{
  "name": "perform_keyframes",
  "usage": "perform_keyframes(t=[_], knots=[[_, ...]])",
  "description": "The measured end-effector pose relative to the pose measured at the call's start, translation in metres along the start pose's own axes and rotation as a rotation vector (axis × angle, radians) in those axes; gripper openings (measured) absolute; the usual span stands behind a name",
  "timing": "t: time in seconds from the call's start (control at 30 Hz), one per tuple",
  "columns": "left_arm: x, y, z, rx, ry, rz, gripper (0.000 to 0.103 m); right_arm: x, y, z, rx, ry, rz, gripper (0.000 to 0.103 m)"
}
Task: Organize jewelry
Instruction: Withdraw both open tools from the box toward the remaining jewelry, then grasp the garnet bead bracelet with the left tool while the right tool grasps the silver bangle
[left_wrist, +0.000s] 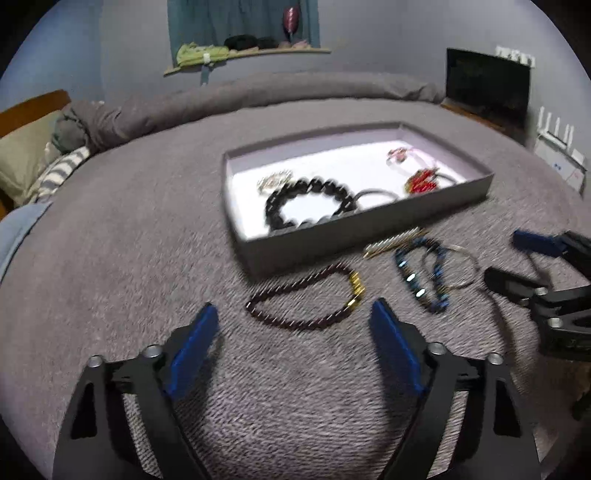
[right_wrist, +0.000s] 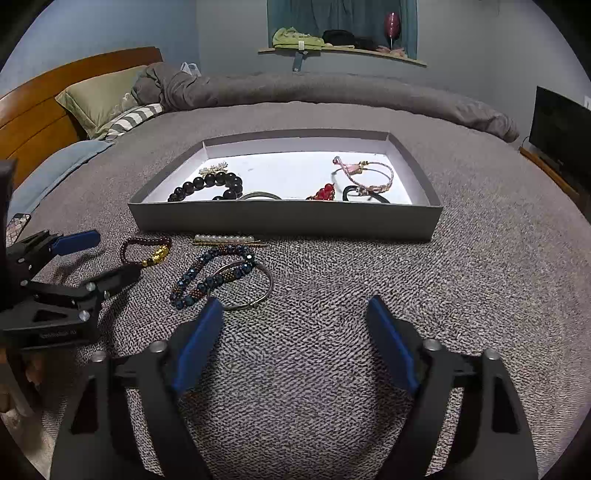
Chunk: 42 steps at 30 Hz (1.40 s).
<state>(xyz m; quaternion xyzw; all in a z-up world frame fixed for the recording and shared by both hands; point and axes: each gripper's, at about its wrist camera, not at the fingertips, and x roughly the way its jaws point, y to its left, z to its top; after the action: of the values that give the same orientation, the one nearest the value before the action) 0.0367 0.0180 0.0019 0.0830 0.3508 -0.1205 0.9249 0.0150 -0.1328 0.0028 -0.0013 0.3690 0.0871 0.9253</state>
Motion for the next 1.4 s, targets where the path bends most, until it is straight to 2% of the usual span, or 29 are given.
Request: perform_keyframes(t=[0.07, 0.13, 0.27, 0.37, 0.47, 0.77, 0.83, 0.9, 0.97, 1.03, 1.17, 1.4], knots=[[-0.001, -0.005, 0.003, 0.015, -0.013, 0.001, 0.071, 0.0, -0.002, -0.001, 0.011, 0.006, 0.007, 0.068], [0.001, -0.008, 0.005, 0.023, -0.007, -0.016, 0.063, 0.0, -0.002, -0.001, 0.016, 0.007, 0.014, 0.061], [0.004, -0.015, 0.006, 0.055, -0.003, -0.024, 0.053, 0.003, 0.001, 0.0, 0.017, 0.001, 0.025, 0.052], [0.008, -0.016, 0.006, 0.051, 0.012, -0.042, 0.044, 0.008, 0.004, 0.004, 0.012, 0.002, 0.03, 0.039], [0.014, -0.018, 0.003, 0.065, 0.036, -0.04, 0.039, 0.012, 0.005, 0.006, 0.013, 0.015, 0.04, 0.035], [0.021, -0.019, -0.001, 0.081, 0.057, -0.032, 0.038, 0.028, 0.014, 0.01, -0.001, 0.065, 0.021, 0.028], [0.022, -0.019, -0.001, 0.081, 0.058, -0.034, 0.037, 0.029, 0.015, 0.01, -0.002, 0.067, 0.017, 0.02], [0.021, -0.019, -0.001, 0.082, 0.058, -0.045, 0.029, 0.029, 0.018, 0.011, -0.013, 0.065, 0.01, 0.012], [0.02, -0.02, -0.001, 0.089, 0.055, -0.048, 0.021, 0.028, 0.017, 0.011, -0.013, 0.059, 0.015, 0.011], [0.018, -0.021, -0.002, 0.097, 0.05, -0.048, 0.019, 0.025, 0.015, 0.012, -0.004, 0.048, 0.025, 0.007], [0.016, -0.02, -0.001, 0.092, 0.041, -0.053, 0.009, 0.016, 0.013, 0.014, -0.007, 0.014, 0.023, 0.007], [0.006, -0.011, 0.003, 0.059, 0.013, -0.053, 0.007, -0.005, 0.009, 0.023, -0.017, -0.072, -0.005, 0.005]])
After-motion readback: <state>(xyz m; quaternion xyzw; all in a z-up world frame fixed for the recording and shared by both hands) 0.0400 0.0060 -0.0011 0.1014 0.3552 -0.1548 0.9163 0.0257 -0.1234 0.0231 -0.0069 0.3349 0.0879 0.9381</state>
